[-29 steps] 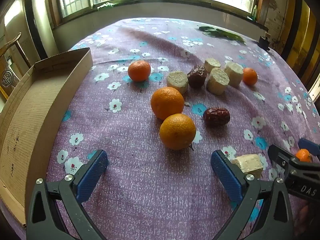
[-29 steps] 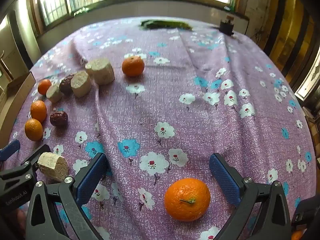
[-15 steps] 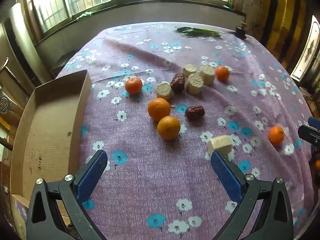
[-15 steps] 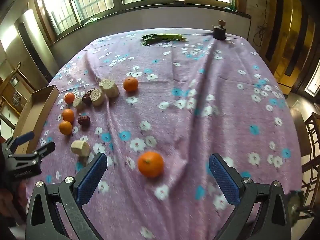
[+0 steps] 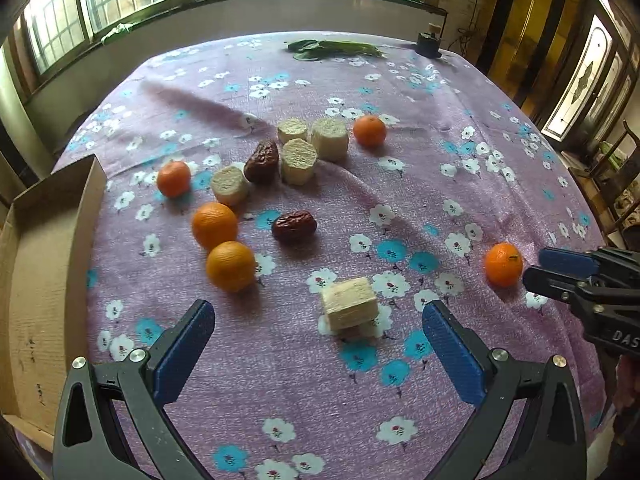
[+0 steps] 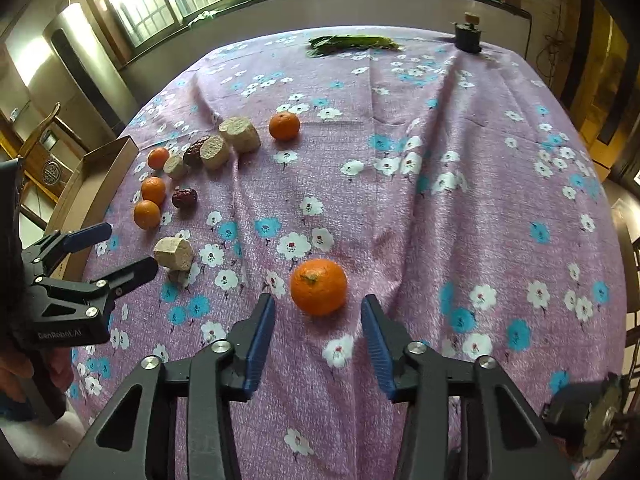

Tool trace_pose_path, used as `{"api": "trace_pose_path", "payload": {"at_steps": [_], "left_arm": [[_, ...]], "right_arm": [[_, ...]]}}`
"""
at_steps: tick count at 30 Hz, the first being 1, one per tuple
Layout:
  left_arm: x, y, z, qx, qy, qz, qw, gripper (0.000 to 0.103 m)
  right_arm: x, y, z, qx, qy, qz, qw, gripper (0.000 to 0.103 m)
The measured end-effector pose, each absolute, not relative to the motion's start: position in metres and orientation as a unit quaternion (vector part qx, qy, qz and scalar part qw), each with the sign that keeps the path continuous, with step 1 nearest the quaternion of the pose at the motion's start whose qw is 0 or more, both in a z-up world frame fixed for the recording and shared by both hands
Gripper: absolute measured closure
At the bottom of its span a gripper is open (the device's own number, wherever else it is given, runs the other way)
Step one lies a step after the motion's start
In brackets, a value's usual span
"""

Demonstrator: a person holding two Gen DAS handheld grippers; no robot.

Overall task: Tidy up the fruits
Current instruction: 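Grasp the white square rice cake with left tool while right tool grasps an orange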

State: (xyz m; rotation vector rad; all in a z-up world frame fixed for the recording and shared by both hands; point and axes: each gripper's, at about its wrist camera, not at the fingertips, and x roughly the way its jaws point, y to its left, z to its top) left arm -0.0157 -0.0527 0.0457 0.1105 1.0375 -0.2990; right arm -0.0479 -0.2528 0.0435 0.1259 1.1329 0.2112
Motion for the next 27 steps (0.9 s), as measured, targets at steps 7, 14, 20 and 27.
{"api": "trace_pose_path", "payload": {"at_steps": [7,14,20,27], "left_arm": [[-0.012,-0.054,0.036,0.052,0.511,-0.132,0.848,0.0],[-0.006,-0.061,0.029,0.048,0.518,-0.128,0.844,0.0],[-0.004,-0.064,0.024,0.049,0.524,-0.124,0.841,0.0],[0.003,-0.062,0.017,0.043,0.531,-0.115,0.839,0.0]], "right_arm": [[-0.028,-0.253,0.029,0.05,0.554,0.119,0.822,0.066],[-0.019,-0.251,0.028,0.031,0.557,0.14,0.818,0.063],[-0.019,-0.253,0.027,0.033,0.563,0.149,0.812,0.059],[-0.023,-0.24,0.02,0.022,0.579,0.167,0.798,0.059]]}}
